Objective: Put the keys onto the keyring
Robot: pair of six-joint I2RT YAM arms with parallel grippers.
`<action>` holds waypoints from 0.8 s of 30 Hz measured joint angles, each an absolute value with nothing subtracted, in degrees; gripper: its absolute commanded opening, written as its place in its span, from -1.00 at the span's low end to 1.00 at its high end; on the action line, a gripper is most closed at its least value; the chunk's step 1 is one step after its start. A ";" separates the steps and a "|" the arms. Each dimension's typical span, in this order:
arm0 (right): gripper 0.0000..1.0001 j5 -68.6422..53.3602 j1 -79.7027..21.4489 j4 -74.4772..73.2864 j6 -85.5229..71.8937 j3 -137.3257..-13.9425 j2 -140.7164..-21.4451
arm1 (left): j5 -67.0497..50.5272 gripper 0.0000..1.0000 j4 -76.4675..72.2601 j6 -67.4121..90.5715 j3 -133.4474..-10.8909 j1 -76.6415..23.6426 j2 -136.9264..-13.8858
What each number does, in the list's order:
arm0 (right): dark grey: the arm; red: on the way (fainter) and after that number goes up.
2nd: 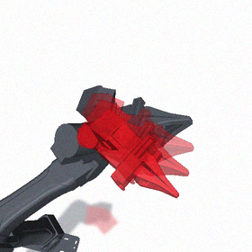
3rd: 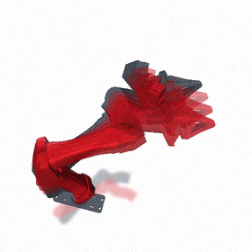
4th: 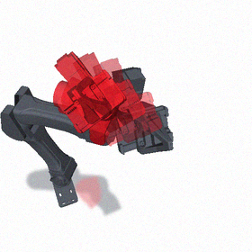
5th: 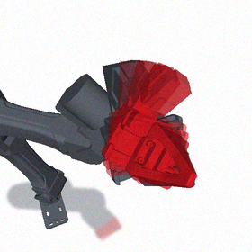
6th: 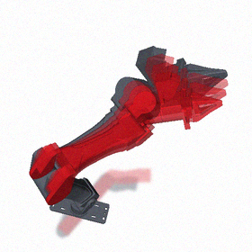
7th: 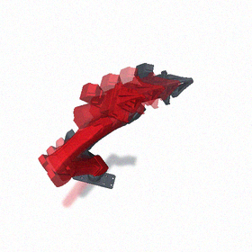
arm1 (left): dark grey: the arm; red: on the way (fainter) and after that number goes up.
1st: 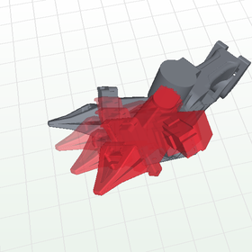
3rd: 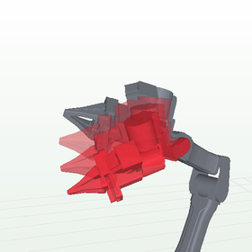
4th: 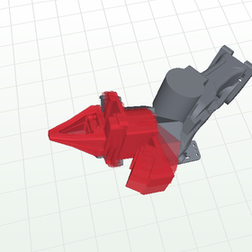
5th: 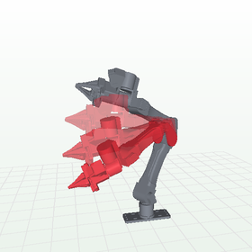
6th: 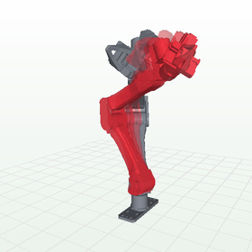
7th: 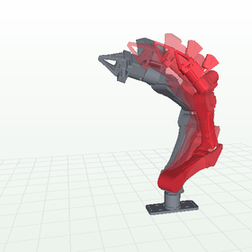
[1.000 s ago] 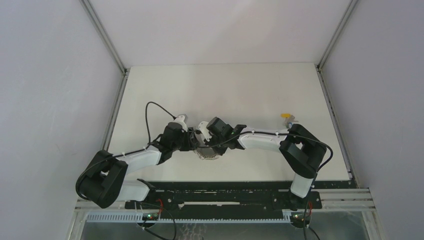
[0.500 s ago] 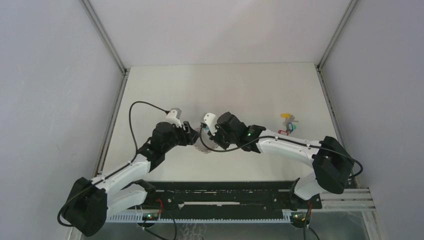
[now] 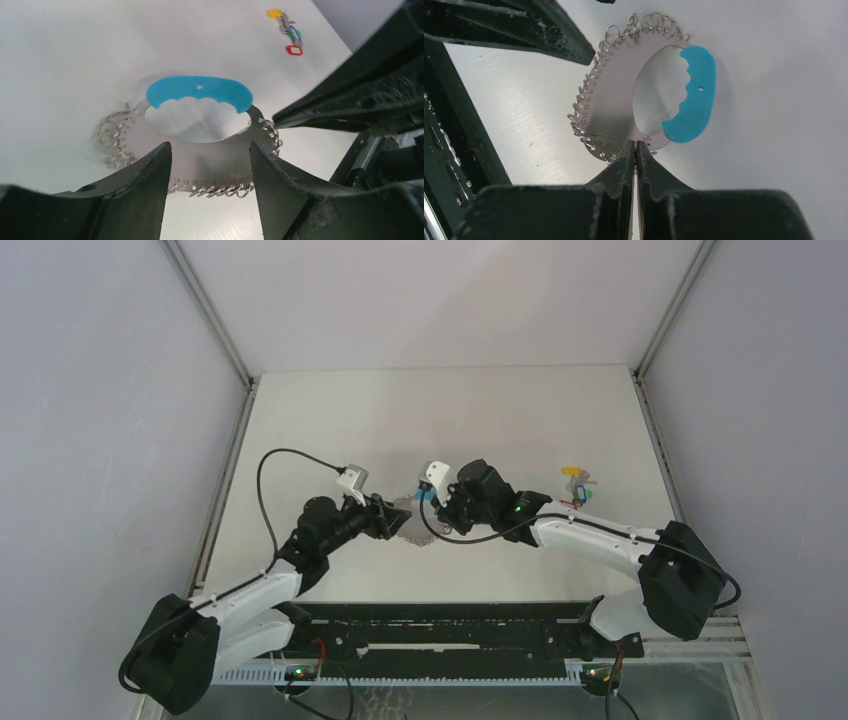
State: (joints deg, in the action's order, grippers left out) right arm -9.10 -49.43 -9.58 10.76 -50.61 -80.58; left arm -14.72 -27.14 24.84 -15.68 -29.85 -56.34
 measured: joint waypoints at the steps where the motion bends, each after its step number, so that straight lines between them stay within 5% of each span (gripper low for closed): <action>1: -1.00 -9.91 -48.64 -9.39 10.83 -50.57 -80.49 | -15.81 0.28 -29.17 24.45 -15.68 -29.85 -57.36; 24: -1.00 -34.04 -40.64 3.51 21.89 -48.01 -78.48 | -29.19 0.14 -50.98 15.86 -14.44 -29.87 -67.83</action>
